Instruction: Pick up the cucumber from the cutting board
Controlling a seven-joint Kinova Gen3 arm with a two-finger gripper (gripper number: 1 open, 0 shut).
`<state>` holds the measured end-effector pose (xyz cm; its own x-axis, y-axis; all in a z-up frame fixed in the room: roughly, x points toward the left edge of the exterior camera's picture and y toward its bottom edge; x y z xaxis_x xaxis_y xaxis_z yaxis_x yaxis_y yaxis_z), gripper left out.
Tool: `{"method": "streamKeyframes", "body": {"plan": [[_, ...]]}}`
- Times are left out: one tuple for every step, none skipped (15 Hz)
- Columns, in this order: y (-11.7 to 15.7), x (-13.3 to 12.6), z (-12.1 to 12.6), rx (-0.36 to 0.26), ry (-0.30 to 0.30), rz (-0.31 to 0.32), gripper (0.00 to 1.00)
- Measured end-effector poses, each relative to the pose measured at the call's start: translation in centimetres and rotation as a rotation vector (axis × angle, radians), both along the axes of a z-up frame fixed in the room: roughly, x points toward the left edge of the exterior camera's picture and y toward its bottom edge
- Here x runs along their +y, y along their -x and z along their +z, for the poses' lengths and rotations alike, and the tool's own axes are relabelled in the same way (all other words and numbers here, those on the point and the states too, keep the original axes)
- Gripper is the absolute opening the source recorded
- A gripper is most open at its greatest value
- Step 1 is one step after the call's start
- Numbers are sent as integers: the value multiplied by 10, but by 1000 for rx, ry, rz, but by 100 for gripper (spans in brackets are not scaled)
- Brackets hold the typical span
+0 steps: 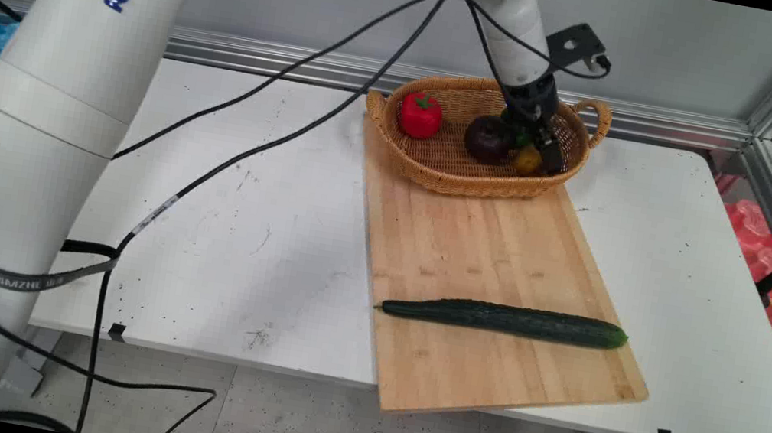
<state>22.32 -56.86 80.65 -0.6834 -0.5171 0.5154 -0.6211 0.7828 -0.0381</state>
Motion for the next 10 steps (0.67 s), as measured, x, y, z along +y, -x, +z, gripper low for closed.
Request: {"method": "streamKeyframes", "body": {"plan": [[-3,2,6,4,9,-5,100],[-6,3,11,9,18,-9,100],[-10,6,19,13,28,-13,100],[-13,10,26,17,36,-17,100],[-18,15,34,23,45,-21,100],[-22,22,43,29,52,-26,100],[-26,28,51,33,57,-31,100],[-29,32,56,37,61,-32,100],[-34,40,63,41,65,-36,100],[-40,51,73,44,70,-41,100]]}}
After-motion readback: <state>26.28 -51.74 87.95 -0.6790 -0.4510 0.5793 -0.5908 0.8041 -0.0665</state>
